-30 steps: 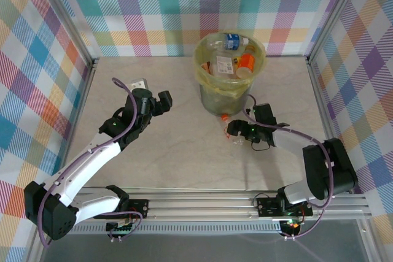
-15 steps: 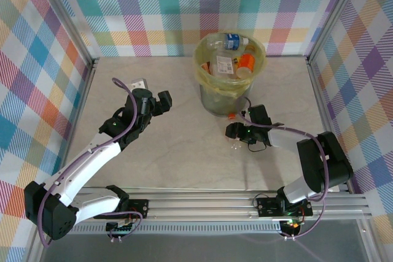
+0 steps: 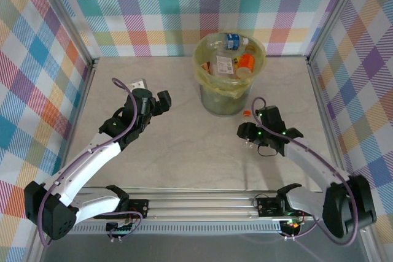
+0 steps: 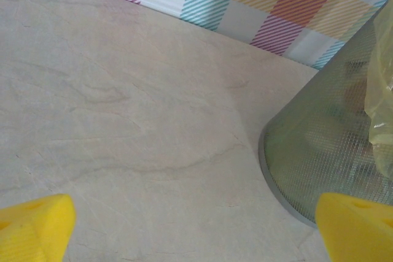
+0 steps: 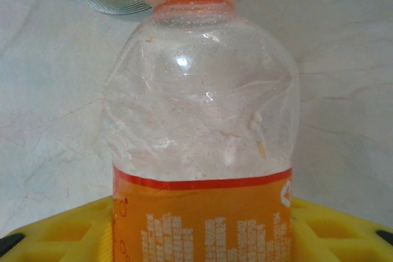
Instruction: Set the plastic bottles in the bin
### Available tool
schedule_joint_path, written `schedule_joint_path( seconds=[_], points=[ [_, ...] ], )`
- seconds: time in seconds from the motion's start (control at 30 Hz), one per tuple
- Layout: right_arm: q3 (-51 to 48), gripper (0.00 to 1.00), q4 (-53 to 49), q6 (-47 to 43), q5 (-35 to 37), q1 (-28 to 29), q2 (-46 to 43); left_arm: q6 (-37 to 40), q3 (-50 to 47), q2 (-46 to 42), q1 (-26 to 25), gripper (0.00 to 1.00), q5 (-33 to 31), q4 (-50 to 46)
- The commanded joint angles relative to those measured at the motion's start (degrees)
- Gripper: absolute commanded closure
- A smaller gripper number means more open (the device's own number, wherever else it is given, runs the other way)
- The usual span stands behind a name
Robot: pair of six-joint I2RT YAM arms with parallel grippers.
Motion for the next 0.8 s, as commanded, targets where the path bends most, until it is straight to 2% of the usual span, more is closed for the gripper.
schedule_joint_path(
  seconds=[0.0, 0.13, 0.3, 0.53, 0.77],
  points=[
    [5.3, 0.63, -13.2, 2.0, 5.3, 0.3, -5.3, -0.2, 1.5, 0.2, -0.1, 0.0, -0.7, -1.1],
    [12.8, 0.64, -21.8, 2.1, 8.1, 0.3, -9.3, -0.2, 1.5, 0.3, -0.1, 0.0, -1.0, -1.3],
    [24.8, 0.67, -26.8, 0.8, 8.2, 0.4, -8.3, -0.2, 1.7, 0.6, -0.1, 0.0, -1.6, -1.4],
    [43.0, 0.68, -25.6, -1.9, 4.6, 0.3, 0.2, -0.1, 1.8, 0.9, -0.1, 0.0, -2.0, -1.4],
    [56.4, 0.67, -21.3, 1.2, 6.3, 0.3, 13.2, -0.4, 2.1, 2.0, -0.1, 0.0, -0.1, -0.9]
  ],
)
